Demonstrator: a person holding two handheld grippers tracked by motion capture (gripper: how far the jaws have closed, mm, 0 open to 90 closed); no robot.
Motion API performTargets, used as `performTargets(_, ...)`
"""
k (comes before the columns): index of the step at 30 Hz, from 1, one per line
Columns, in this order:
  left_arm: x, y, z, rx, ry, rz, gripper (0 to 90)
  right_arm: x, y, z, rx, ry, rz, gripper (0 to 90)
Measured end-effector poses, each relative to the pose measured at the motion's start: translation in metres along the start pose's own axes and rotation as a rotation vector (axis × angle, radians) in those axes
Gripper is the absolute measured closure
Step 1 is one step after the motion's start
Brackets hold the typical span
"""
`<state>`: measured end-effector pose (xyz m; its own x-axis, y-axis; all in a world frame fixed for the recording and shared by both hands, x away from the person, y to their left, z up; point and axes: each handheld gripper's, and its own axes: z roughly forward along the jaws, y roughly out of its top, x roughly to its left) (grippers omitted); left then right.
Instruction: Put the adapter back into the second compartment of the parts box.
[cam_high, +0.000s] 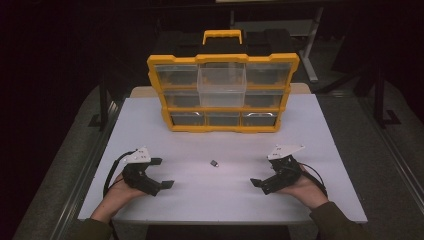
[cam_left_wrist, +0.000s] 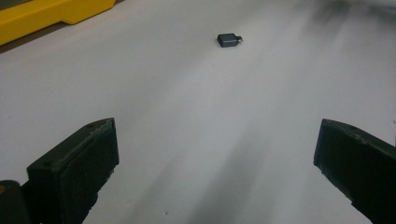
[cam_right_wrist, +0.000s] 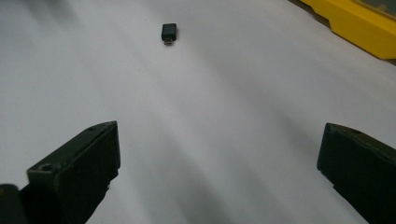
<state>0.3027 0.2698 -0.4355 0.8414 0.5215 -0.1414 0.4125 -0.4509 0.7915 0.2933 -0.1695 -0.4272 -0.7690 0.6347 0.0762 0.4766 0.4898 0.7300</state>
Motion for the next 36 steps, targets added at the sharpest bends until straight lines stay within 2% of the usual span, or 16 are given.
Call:
performTargets(19, -0.001, 0.0, 0.0, -0.017, -0.013, -0.002, 0.0, 0.002, 0.019, 0.009, -0.007, 0.042, -0.015, 0.0)
performTargets(36, -0.002, 0.0, -0.001, -0.018, -0.021, 0.005, 0.0, 0.004, 0.038, 0.019, 0.013, 0.06, -0.033, 0.0)
